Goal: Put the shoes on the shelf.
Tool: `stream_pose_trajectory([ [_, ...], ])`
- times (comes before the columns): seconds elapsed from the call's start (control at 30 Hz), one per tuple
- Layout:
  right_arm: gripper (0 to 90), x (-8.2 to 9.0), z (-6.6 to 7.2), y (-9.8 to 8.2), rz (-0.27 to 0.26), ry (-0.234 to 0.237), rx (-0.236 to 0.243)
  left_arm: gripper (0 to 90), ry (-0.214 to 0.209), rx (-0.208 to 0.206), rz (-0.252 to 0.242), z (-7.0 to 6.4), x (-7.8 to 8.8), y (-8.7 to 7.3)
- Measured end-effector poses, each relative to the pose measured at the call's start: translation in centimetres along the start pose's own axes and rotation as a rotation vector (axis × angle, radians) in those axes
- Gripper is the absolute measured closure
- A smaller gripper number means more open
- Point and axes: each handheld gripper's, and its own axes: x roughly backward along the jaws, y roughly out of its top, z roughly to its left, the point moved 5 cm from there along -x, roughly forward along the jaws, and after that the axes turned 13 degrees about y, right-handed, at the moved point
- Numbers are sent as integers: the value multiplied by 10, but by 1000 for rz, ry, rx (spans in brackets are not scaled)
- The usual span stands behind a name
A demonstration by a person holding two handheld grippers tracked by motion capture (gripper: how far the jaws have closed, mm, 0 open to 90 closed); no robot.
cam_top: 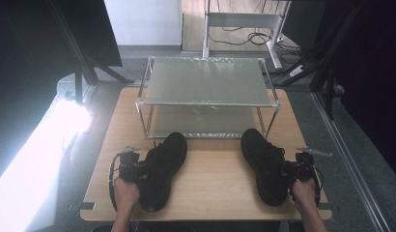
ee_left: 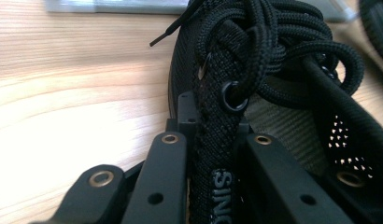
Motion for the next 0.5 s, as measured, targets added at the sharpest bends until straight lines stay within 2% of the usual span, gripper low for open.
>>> stream_pose_trajectory([
  [0.07, 716, 0, 3, 1, -25, 55, -38, 824, -33, 26, -20, -5, 2, 2],
  [0.1, 716, 0, 3, 1, -25, 55, -38, 823, -33, 26, -20, -5, 2, 2],
  [0.13, 716, -2, 6, 1, -40, 92, -64, 822, -45, 37, -27, -7, 3, 3],
  [0.27, 715, -5, 12, 2, -52, 127, -84, 821, -79, 82, -44, -13, 4, 4],
  [0.43, 715, -11, 24, 5, -71, 174, -101, 821, -89, 115, -65, -19, 5, 5],
  [0.5, 714, -15, 30, 6, -86, 210, -121, 821, -94, 124, -76, -21, 7, 7],
])
